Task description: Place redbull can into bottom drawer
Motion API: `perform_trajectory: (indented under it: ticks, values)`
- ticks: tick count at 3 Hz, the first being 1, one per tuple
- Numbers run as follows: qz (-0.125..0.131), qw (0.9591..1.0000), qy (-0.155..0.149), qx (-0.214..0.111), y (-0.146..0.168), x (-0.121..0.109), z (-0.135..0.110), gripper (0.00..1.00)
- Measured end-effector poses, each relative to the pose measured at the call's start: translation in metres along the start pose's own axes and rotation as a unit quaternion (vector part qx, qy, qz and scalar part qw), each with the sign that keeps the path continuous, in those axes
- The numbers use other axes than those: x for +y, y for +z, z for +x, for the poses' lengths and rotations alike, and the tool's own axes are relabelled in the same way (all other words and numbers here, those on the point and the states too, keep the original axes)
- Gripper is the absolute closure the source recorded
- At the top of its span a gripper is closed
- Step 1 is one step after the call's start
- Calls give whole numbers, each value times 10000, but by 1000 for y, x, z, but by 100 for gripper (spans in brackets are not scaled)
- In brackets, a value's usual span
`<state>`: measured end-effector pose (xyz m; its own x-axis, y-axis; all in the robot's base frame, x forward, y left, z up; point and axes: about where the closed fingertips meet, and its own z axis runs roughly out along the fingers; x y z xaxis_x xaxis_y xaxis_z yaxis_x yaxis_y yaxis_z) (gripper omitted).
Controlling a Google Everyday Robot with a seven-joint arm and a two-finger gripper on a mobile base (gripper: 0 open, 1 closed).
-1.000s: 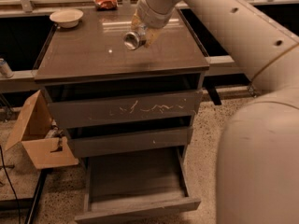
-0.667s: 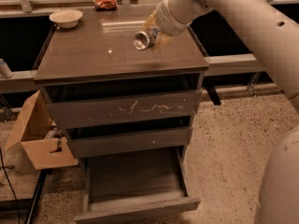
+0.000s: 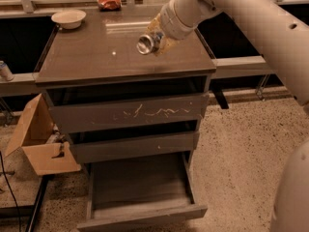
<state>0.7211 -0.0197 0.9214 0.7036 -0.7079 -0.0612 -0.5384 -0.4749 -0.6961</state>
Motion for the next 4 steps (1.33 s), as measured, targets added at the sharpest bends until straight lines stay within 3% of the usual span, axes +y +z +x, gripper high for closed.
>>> perform_trajectory:
  ticks: [2,3,4]
  values:
    - [71,9966,642,-515,-31,29,-25,100]
    - [87,9914,1112,-680,-47,55,-37,100]
    - [211,9798,1679,-1071,-59,78,-51,100]
